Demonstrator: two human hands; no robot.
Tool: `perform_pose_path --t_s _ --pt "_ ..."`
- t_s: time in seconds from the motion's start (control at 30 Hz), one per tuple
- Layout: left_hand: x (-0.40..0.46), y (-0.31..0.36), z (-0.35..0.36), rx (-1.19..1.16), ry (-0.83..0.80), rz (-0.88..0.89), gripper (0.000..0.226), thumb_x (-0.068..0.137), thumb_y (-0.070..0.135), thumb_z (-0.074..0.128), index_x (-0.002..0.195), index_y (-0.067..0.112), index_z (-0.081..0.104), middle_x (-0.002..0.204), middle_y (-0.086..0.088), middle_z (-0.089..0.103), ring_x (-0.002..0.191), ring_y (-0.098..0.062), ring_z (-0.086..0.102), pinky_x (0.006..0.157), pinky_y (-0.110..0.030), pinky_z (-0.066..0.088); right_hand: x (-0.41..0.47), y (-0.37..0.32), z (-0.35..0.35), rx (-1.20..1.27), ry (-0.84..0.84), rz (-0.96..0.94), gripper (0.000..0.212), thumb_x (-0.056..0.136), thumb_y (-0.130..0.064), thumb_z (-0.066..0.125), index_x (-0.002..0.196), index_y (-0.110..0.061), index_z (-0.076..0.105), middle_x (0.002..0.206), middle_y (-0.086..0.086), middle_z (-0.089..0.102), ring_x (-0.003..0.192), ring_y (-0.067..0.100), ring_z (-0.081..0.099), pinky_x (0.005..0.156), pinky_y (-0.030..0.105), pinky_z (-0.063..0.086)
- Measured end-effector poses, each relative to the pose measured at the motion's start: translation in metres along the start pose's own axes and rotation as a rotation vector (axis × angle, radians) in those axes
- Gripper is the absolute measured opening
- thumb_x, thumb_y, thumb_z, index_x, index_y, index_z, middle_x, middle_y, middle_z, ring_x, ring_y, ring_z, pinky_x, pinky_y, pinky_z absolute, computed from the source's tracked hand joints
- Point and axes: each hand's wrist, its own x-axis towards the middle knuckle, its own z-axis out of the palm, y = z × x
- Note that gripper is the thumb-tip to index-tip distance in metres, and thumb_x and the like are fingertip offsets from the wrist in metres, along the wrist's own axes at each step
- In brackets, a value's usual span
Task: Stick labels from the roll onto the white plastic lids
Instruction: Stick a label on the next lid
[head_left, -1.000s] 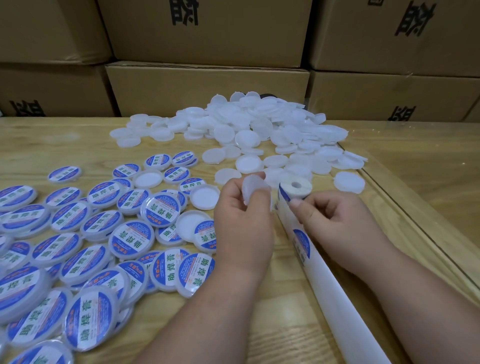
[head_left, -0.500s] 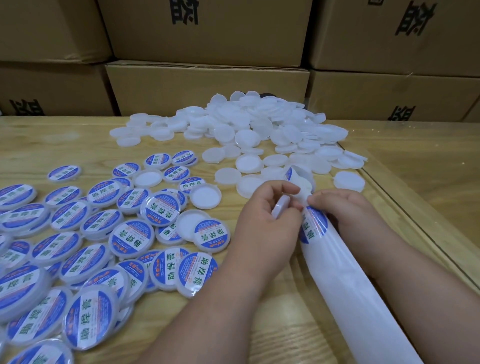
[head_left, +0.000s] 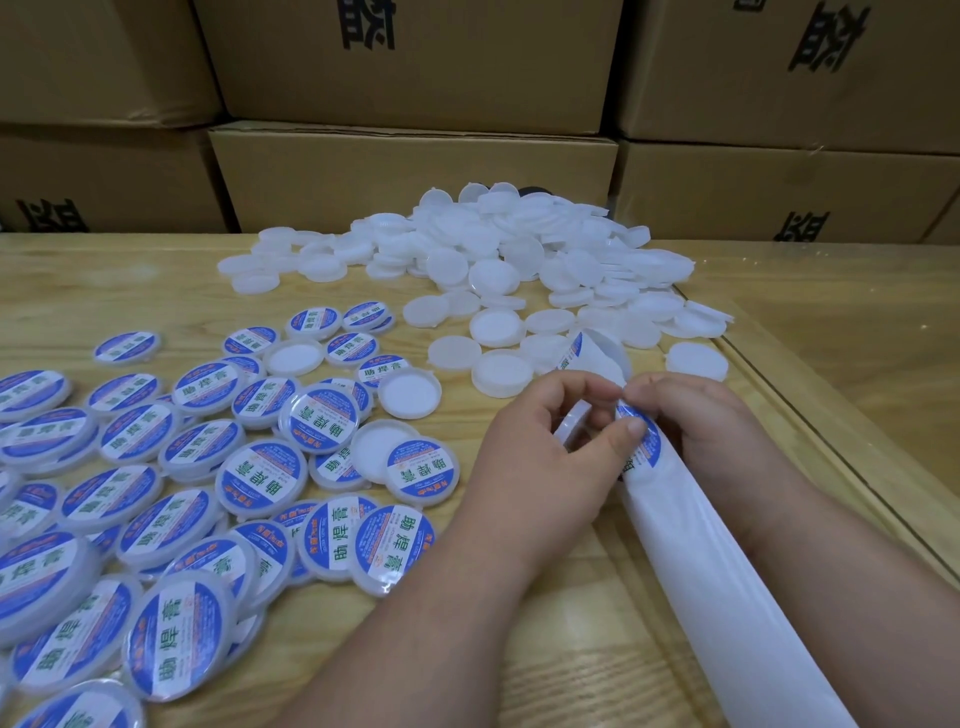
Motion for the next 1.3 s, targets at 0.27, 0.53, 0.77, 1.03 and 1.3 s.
perform_pose_path --t_s 0.27,0.53,0.77,1.03,1.3 --pt "0.0000 -0.0005 0.0002 0.063 0.001 0.017 0.012 0.088 0.021 0.075 0.083 0.027 0.067 0.077 0.018 0.072 0.068 0.005 0.065 0.059 -0.007 0.045 0.0019 0.0030 -0.0022 -0.004 0.028 -0.010 0.023 0.059 -0.030 0.070 0.053 -0.015 0.054 0.054 0.006 0.040 0.051 0.021 0.040 0.052 0.030 0.035" --pt "-0.0024 0.0019 0.0003 0.107 -0.024 0.038 0.026 0.078 0.043 0.076 0.079 0.020 0.063 0.082 0.002 0.070 0.070 -0.005 0.060 0.063 -0.018 0.048 -0.0011 0.0027 -0.0042 -0.019 -0.100 -0.012 0.025 0.077 -0.024 0.065 0.058 -0.007 0.061 0.055 0.011 0.050 0.052 0.023 0.049 0.049 0.030 0.043" --pt "-0.0039 0.0036 0.0008 0.159 -0.017 0.040 0.023 0.084 0.039 0.071 0.077 0.018 0.062 0.079 -0.003 0.068 0.067 -0.008 0.057 0.063 -0.029 0.049 -0.0005 0.0036 -0.0042 -0.107 -0.074 -0.018 0.030 0.070 -0.034 0.070 0.063 -0.006 0.061 0.071 0.022 0.044 0.063 0.032 0.035 0.058 0.035 0.030" --pt "-0.0037 0.0058 -0.0004 0.163 -0.030 0.044 0.020 0.091 0.029 0.071 0.075 0.017 0.067 0.066 0.010 0.063 0.062 -0.003 0.053 0.059 -0.016 0.043 0.0015 0.0049 -0.0047 -0.098 -0.020 -0.049 0.037 0.067 -0.032 0.069 0.062 0.002 0.055 0.060 0.020 0.042 0.054 0.029 0.035 0.055 0.032 0.032" --pt "-0.0056 0.0074 0.0011 0.154 -0.059 0.038 0.022 0.085 0.027 0.057 0.077 0.017 0.074 0.083 0.001 0.076 0.085 -0.022 0.068 0.078 -0.038 0.054 0.0012 0.0045 -0.0042 -0.090 -0.035 -0.063 0.032 0.073 -0.029 0.064 0.049 -0.013 0.050 0.051 0.008 0.037 0.050 0.021 0.033 0.050 0.029 0.030"
